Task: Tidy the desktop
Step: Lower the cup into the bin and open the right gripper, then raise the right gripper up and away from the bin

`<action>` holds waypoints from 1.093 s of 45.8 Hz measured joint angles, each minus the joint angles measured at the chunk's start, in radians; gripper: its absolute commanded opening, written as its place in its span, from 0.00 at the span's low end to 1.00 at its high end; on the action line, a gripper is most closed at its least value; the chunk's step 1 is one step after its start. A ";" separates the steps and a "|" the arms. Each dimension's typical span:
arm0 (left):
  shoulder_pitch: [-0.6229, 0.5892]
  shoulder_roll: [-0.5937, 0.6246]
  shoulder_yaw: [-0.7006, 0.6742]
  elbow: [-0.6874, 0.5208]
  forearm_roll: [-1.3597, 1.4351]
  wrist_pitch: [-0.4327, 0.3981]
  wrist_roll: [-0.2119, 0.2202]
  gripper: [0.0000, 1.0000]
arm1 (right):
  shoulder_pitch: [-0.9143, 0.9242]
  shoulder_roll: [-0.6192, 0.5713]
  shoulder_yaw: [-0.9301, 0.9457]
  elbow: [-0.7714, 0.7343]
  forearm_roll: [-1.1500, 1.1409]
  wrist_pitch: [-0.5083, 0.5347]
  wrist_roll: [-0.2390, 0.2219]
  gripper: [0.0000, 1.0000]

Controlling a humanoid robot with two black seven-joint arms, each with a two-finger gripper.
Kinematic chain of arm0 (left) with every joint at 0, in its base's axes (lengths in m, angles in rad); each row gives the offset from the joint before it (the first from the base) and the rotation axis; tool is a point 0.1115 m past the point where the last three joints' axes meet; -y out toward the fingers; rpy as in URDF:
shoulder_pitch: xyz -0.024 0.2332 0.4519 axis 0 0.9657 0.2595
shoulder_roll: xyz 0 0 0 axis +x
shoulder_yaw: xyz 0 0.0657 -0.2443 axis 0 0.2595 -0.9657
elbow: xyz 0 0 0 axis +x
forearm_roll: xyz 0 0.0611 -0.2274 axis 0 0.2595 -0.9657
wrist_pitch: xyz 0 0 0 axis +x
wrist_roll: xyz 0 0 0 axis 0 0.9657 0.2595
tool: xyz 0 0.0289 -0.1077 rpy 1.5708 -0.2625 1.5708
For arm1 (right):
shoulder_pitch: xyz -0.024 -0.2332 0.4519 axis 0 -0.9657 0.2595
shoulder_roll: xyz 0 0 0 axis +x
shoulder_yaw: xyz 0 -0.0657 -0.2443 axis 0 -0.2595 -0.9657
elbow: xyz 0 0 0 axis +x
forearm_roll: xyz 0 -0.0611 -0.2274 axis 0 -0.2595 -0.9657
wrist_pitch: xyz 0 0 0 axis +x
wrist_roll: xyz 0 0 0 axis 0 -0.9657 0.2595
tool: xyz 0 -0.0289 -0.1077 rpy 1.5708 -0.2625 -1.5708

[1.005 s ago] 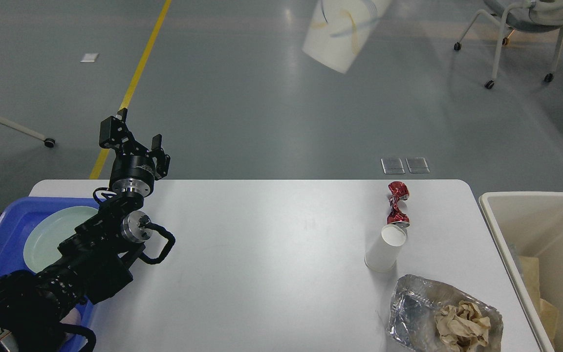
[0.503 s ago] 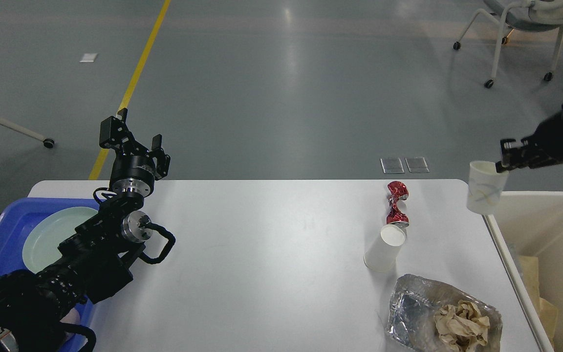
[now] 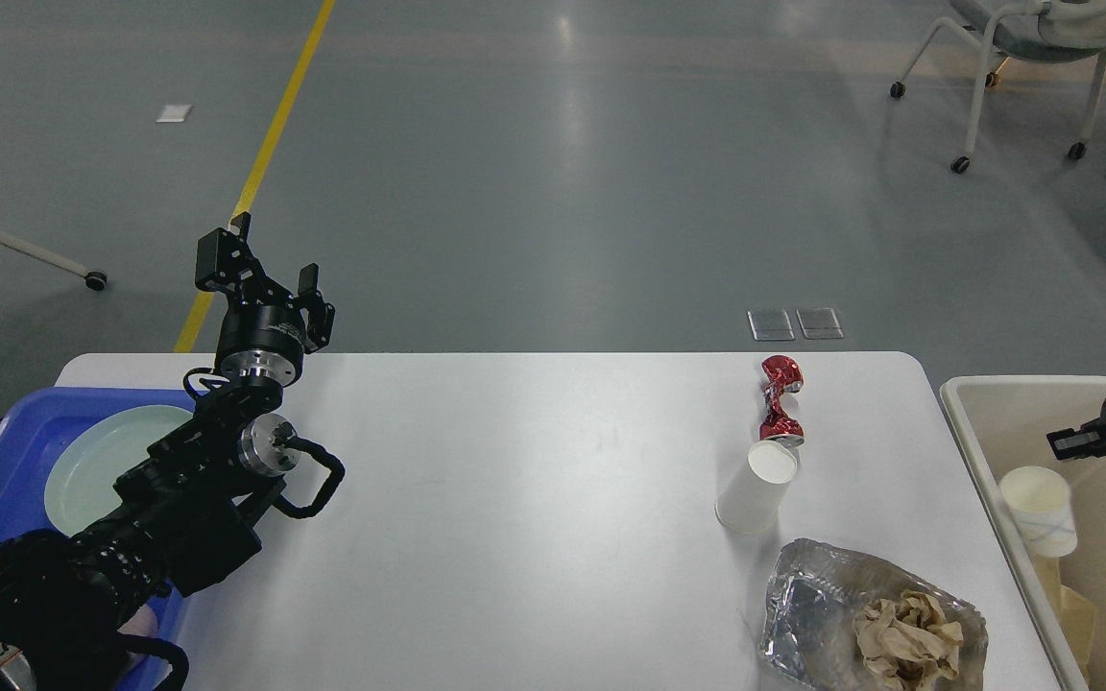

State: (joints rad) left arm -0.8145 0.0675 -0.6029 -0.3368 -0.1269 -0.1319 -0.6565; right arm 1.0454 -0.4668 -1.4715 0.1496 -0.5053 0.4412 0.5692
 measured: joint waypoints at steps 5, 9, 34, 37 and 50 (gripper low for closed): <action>0.000 0.000 0.000 0.000 0.000 0.000 0.000 1.00 | 0.005 -0.001 0.000 0.000 0.000 -0.001 0.000 1.00; 0.000 0.000 0.000 0.000 0.000 0.000 0.000 1.00 | 0.018 -0.001 0.001 0.000 0.002 -0.001 0.000 1.00; 0.000 0.000 0.000 0.000 0.001 0.000 0.000 1.00 | 0.440 0.152 0.053 0.040 0.331 0.486 0.015 1.00; 0.000 0.000 0.000 0.000 0.001 0.000 0.000 1.00 | 0.511 0.188 0.056 0.039 0.383 0.510 0.014 1.00; 0.000 0.000 0.000 0.000 0.001 0.000 0.000 1.00 | 0.760 0.354 0.123 0.039 0.522 0.519 0.009 1.00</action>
State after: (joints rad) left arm -0.8145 0.0675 -0.6029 -0.3365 -0.1263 -0.1319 -0.6565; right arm 1.8050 -0.1129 -1.3482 0.1889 0.0169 0.9599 0.5781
